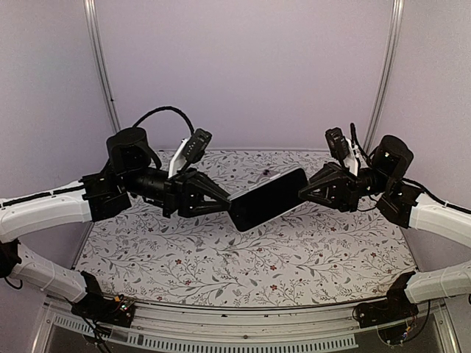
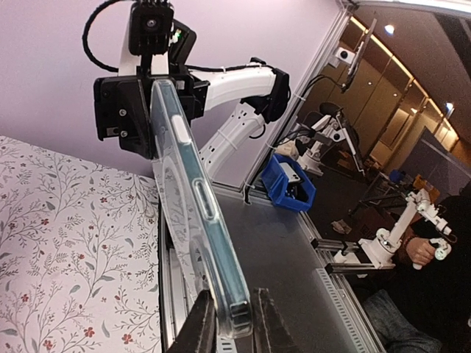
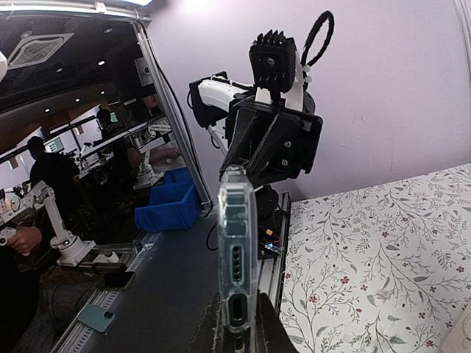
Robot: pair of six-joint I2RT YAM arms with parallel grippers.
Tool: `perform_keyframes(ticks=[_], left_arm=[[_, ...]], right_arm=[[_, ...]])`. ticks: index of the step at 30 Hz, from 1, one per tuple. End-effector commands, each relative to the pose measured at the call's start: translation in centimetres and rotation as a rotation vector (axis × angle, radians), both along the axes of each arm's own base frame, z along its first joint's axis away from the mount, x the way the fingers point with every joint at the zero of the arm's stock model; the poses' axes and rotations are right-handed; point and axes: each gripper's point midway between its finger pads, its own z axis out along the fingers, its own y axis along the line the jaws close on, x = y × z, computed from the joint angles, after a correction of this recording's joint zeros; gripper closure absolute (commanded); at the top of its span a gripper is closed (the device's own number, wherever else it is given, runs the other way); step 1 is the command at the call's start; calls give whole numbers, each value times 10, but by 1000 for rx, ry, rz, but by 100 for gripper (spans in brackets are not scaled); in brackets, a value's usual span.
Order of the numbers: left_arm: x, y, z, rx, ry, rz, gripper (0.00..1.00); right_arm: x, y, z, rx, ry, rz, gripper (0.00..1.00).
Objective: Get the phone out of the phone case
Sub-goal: Remove the top left corner of the phone from the phone case.
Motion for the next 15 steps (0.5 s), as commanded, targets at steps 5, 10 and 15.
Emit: perform_keyframes(ticks=[5, 10, 15], left_arm=[[-37, 4, 26, -107, -49, -162, 88], [-37, 2, 25, -103, -47, -161, 88], [-37, 1, 24, -101, -47, -164, 88]], right_arm=[[-2, 2, 14, 40, -60, 25, 100], [-2, 2, 17, 44, -63, 30, 100], [-2, 4, 16, 43, -57, 33, 100]])
